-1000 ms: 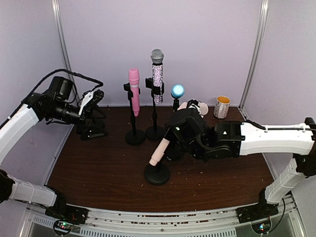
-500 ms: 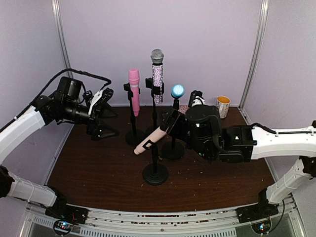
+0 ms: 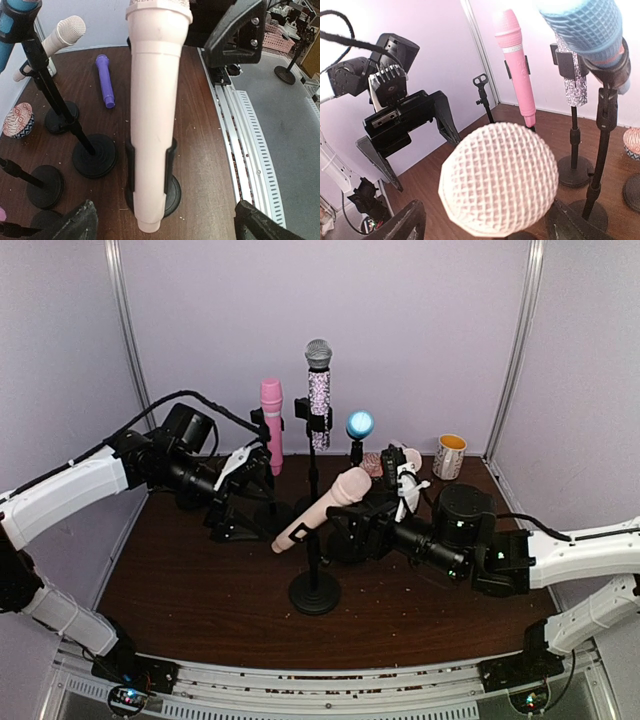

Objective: Remove the microphone from the stand
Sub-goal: Pick up the microphone stand with the microphone from the center of the board.

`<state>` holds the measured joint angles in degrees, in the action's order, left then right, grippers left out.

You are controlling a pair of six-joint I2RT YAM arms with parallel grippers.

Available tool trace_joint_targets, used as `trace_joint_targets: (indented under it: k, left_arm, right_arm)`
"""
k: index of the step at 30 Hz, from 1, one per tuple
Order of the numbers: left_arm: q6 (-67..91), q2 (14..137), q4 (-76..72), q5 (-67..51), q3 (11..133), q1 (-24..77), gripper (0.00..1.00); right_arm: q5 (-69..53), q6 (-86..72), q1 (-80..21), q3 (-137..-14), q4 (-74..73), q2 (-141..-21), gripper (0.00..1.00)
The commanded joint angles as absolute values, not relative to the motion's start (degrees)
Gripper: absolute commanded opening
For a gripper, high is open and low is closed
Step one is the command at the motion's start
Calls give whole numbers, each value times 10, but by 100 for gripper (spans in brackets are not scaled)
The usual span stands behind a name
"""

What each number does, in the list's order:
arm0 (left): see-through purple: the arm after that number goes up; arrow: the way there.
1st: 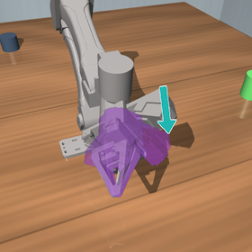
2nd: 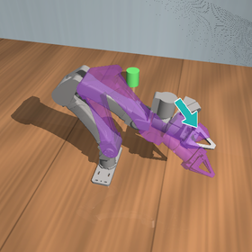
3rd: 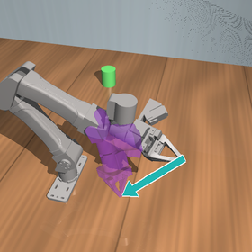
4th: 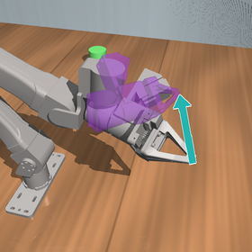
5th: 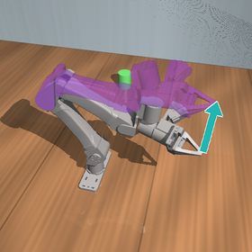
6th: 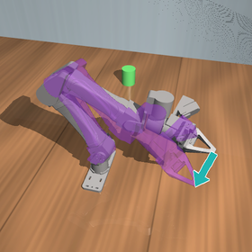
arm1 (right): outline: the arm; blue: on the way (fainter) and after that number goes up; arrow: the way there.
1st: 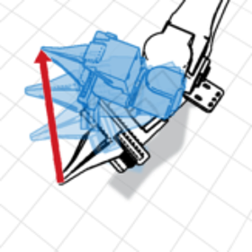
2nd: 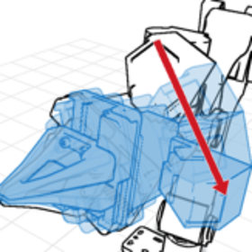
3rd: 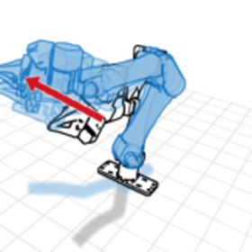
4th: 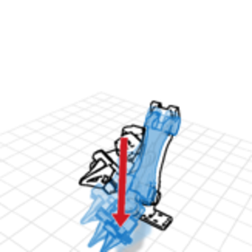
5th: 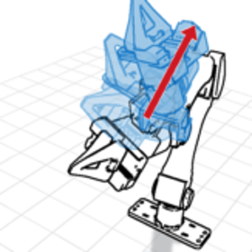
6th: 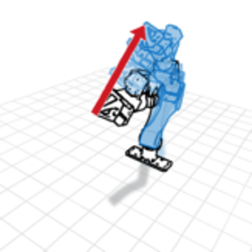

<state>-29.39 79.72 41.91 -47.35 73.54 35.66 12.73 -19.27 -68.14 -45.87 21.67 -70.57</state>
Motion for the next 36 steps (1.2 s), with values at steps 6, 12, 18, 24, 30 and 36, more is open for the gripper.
trace_joint_targets:
  k: [6, 12, 18, 24, 30, 36]
  left_arm:
    - [-307, 858, 409, -474, 799, 384, 97]
    - [-303, 889, 393, -460, 804, 388, 93]
    - [-301, 893, 388, -443, 802, 388, 89]
    - [-306, 897, 387, -464, 795, 388, 88]
    - [-287, 904, 382, -446, 806, 388, 89]
    - [-189, 847, 342, -372, 758, 375, 96]
  right_arm:
    - [-38, -109, -627, -456, 356, -769, 82]
    - [-69, -115, -624, -450, 452, -808, 73]
    - [-80, -154, -626, -404, 572, -814, 59]
    - [-42, -148, -641, -400, 567, -816, 57]
    - [23, -118, -655, -431, 551, -856, 60]
    - [140, -61, -693, -455, 509, -868, 48]
